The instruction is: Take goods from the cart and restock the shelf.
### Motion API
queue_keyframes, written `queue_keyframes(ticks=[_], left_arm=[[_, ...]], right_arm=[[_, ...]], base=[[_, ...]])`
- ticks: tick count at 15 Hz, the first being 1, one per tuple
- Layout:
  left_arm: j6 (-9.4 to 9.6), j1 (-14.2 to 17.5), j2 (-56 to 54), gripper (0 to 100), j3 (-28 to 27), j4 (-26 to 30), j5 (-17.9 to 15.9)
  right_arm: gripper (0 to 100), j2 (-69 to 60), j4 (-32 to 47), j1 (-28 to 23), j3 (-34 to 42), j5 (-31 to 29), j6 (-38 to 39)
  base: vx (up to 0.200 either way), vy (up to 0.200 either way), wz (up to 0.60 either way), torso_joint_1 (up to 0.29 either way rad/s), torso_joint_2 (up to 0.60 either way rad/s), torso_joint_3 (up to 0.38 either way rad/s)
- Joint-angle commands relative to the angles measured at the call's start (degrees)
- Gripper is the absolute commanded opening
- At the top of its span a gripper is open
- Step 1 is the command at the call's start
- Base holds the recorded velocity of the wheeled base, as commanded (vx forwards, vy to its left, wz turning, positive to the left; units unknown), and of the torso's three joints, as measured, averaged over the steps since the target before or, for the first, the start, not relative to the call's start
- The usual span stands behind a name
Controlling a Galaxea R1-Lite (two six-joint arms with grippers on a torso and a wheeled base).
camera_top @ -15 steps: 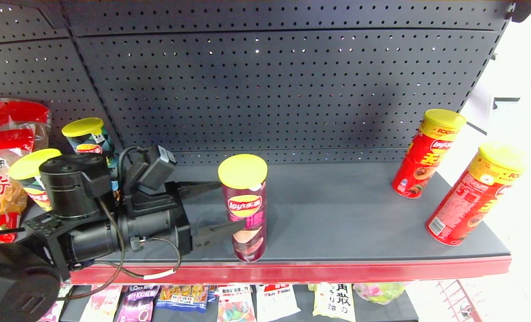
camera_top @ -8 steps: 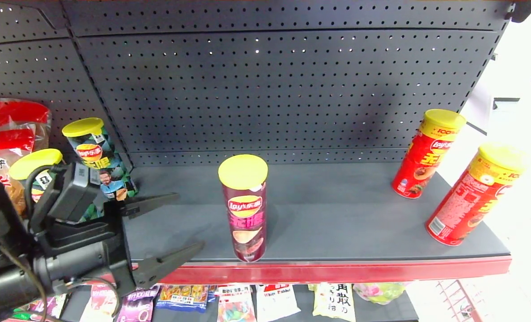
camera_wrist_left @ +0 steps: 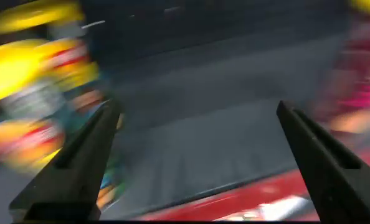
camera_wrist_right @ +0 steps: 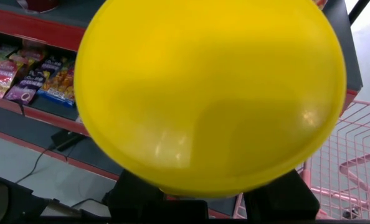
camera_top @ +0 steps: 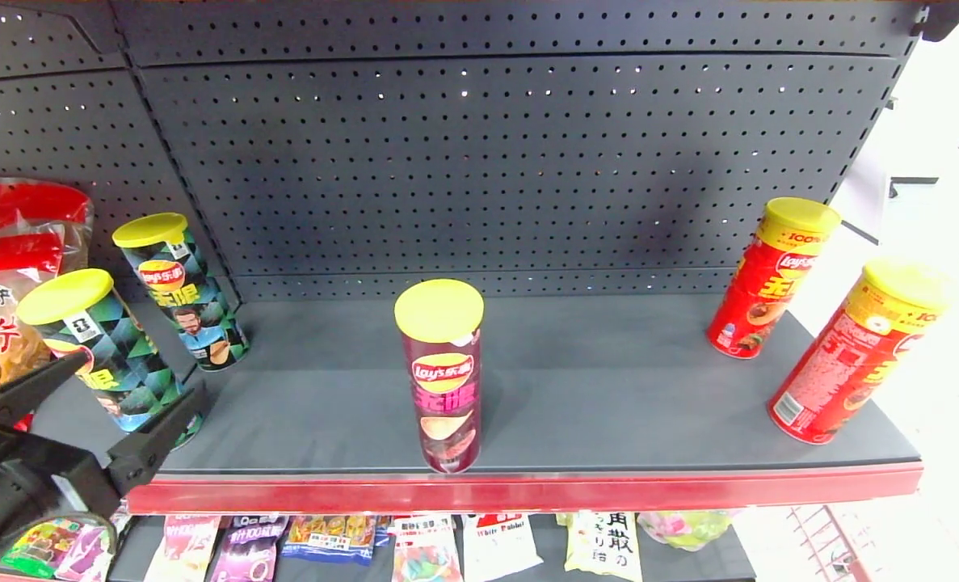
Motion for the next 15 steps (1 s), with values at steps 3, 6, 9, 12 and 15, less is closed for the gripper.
queue_keyframes(ticks=[3, 6, 9, 12, 15], left_arm=[[0.61, -3.57, -24.59, 100, -6.79, 32.12, 1.22], [4.47, -9.54, -43.75, 100, -20.59, 73.16, -4.4], [4.3, -7.87, -49.64, 100, -22.44, 81.16, -0.27], [4.12, -6.2, -53.33, 100, -14.35, 72.37, 6.41], [4.03, -5.15, -54.39, 100, -12.07, 71.23, 6.59]], right_arm=[[0, 9.32, 0.06, 0.22, -11.26, 4.13, -0.14], [0, 23.29, -0.02, 1.09, -21.98, 15.64, -1.2], [0, 35.42, -0.11, 4.7, -29.89, 17.66, -2.08], [0, 51.07, -1.43, 8.3, -39.91, 17.49, -2.87], [0, 65.3, -11.27, 11.2, -45.01, 15.29, -3.66]], base=[[0.0, 0.0, 0.0, 0.0, 0.0, 0.0], [0.0, 0.0, 0.0, 0.0, 0.0, 0.0], [0.0, 0.0, 0.0, 0.0, 0.0, 0.0], [0.0, 0.0, 0.0, 0.0, 0.0, 0.0], [0.0, 0.0, 0.0, 0.0, 0.0, 0.0]])
